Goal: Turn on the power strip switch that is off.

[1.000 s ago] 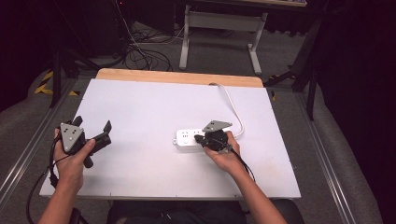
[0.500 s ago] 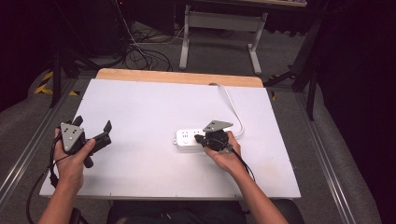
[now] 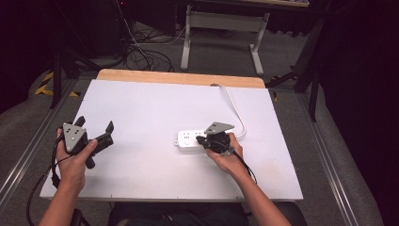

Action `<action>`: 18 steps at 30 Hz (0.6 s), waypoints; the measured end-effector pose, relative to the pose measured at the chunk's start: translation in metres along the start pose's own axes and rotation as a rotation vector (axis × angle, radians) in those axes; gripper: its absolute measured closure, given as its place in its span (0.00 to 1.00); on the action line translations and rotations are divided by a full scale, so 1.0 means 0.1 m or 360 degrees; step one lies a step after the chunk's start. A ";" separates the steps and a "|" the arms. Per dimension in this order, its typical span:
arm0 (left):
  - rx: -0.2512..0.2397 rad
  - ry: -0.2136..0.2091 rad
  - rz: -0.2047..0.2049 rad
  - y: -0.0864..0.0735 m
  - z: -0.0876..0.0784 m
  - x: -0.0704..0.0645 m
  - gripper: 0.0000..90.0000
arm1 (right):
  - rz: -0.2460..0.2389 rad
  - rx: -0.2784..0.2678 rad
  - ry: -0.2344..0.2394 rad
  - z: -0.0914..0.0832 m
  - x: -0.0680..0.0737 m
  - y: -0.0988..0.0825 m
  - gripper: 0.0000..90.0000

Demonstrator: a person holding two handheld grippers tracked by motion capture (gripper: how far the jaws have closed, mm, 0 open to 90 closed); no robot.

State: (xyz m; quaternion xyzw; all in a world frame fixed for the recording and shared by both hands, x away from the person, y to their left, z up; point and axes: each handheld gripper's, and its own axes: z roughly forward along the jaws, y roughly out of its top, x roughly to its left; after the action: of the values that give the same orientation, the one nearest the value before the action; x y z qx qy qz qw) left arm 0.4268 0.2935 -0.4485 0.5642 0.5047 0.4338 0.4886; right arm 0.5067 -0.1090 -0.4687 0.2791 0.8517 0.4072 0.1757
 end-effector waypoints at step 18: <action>-0.0004 -0.0025 0.0011 0.01 0.05 -0.03 0.07 | 0.0034 -0.0335 -0.0123 -0.32 -0.13 0.06 1.00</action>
State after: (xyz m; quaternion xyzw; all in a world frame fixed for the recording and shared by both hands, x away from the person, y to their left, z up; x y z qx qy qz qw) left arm 0.4318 0.2895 -0.4479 0.5689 0.4982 0.4318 0.4917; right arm 0.5025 -0.1326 -0.4435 0.2837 0.7938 0.4852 0.2324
